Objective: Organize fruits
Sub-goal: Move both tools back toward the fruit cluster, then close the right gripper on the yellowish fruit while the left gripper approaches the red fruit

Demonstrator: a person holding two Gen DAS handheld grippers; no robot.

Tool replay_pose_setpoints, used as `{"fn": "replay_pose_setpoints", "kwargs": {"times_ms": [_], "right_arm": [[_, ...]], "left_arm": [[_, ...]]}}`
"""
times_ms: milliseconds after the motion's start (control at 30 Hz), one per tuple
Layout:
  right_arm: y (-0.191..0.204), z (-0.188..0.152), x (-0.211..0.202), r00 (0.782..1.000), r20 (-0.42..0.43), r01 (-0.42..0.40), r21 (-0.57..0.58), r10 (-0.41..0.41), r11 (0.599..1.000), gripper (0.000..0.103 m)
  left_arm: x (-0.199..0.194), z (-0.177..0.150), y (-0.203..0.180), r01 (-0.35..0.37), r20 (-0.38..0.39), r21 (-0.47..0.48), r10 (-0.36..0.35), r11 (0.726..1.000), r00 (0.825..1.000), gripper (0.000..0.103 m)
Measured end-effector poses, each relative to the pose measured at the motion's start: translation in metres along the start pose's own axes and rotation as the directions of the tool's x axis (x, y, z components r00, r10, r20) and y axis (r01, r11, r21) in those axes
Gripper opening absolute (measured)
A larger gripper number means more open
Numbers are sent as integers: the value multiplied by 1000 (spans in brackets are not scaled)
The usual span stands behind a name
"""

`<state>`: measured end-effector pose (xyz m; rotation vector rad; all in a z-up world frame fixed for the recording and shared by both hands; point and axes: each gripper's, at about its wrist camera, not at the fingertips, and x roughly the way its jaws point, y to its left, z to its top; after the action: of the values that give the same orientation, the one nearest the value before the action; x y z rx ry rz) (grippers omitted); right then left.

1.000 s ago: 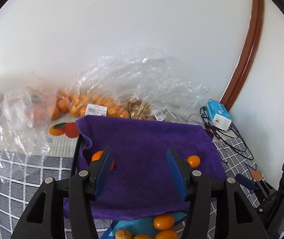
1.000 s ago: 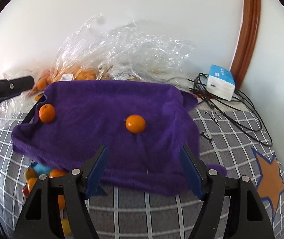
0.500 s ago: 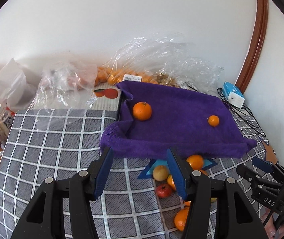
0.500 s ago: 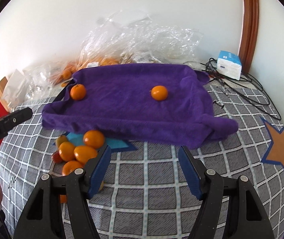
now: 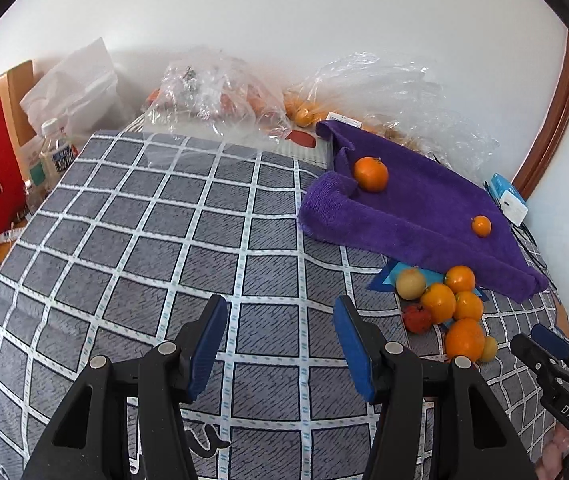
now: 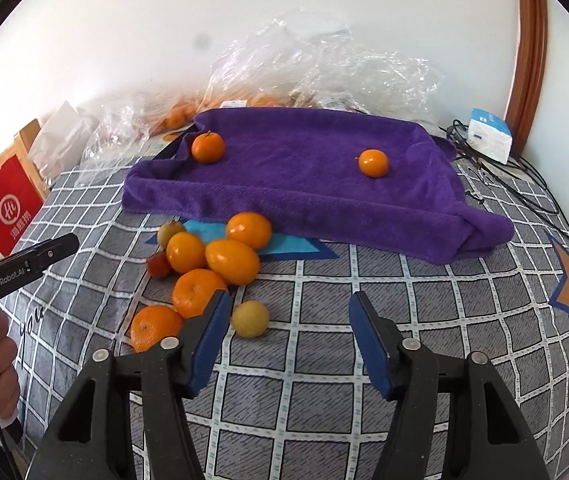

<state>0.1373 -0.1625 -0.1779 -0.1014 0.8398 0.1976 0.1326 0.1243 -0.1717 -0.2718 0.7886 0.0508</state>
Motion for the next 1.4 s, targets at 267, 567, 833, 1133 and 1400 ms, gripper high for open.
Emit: {"fn": "replay_pose_setpoints", "kwargs": {"times_ms": [267,567,833,1133,1400], "right_arm": [[13,-7,22,998,-60,-35,-42,33,999,51],[13,-11,40,994,-90,-60,-66,54,996,34],[2,-10,32,999,-32,-45,-57,43,997,24],[-52,-1,30,999,-18,38,14,-38,999,24],[-70,-8,31,999,-8,32,55,-32,998,24]], "left_arm": [[4,-12,5,18,17,-13,-18,1000,1000,53],[7,-17,-3,50,-8,36,-50,998,999,53],[6,-18,-13,98,-46,38,-97,994,994,52],[20,-6,-66,186,-107,108,-174,977,979,50],[39,-11,-81,239,-132,123,-222,963,966,41]]}}
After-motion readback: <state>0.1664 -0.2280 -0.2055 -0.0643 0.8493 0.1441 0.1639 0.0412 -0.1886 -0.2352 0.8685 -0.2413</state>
